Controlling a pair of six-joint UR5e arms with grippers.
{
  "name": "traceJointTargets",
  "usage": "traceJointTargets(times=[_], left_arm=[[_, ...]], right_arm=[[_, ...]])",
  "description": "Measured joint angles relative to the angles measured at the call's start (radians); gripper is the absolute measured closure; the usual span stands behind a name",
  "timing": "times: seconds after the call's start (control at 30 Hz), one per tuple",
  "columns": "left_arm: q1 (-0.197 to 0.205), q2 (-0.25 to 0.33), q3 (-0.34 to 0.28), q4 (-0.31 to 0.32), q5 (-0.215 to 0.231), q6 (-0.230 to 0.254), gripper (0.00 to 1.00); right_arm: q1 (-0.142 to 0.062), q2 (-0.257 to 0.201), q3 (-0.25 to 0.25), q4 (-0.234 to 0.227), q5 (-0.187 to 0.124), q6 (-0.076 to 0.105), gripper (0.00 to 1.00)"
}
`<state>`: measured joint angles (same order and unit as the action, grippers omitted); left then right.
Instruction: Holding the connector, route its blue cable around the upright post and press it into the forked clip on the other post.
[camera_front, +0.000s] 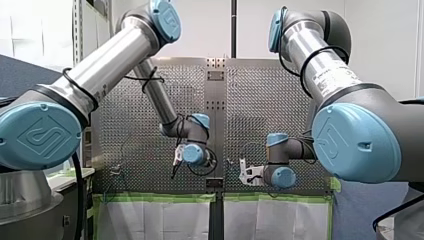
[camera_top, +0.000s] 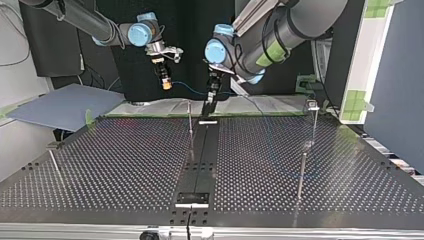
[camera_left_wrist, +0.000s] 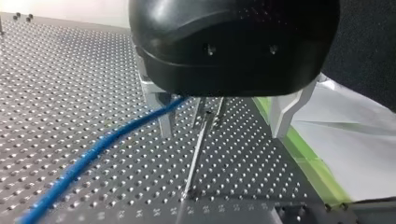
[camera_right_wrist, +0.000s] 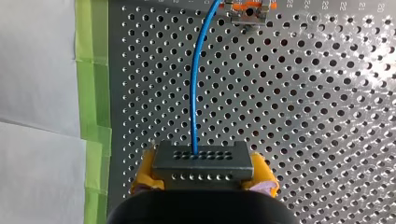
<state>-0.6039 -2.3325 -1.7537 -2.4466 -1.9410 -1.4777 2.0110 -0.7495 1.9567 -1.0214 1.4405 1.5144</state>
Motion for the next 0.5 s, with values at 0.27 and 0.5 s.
traceJointTargets(times=[0.27,0.5], left_arm=[[-0.015,-0.049,0.052,-0.018,-0.017,-0.017,0.02],[-0.03,-0.058,0.083,-0.01,-0.024,-0.022,0.02]], right_arm=[[0.001,0.0,0.0,-0.006,-0.002,0.0,1.0],[0.001,0.0,0.0,-0.007,-0.005,-0.002,1.0]])
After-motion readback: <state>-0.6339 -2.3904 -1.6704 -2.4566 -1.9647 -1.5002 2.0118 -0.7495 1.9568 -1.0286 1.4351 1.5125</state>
